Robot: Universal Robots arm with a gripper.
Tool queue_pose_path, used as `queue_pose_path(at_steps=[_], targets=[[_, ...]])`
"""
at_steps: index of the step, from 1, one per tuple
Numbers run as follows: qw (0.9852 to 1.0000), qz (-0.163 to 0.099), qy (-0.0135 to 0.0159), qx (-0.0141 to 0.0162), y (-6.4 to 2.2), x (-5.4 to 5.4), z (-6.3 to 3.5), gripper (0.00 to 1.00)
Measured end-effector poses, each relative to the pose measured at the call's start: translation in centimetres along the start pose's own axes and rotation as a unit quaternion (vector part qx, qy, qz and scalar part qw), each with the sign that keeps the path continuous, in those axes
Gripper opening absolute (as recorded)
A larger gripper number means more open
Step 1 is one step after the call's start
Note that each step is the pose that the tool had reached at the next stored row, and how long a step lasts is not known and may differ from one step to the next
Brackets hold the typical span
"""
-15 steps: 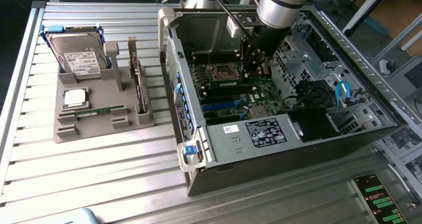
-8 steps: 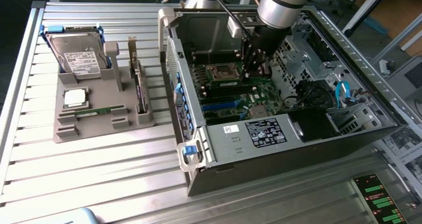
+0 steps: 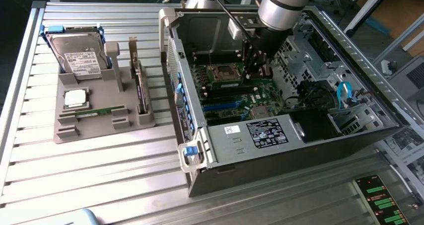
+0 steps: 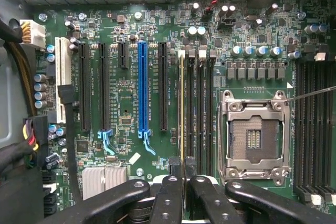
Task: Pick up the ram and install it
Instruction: 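Insert the ram into the slot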
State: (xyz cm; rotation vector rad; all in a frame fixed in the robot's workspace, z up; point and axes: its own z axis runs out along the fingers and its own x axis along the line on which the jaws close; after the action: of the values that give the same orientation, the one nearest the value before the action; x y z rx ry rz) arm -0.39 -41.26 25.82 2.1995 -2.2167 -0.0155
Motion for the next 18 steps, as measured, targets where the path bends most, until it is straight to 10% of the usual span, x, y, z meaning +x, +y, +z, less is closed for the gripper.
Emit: queue_pose_path(at_steps=[18], targets=[[1.0000, 0.000, 0.0000, 0.0050, 0.07, 0.00, 0.43, 0.12]])
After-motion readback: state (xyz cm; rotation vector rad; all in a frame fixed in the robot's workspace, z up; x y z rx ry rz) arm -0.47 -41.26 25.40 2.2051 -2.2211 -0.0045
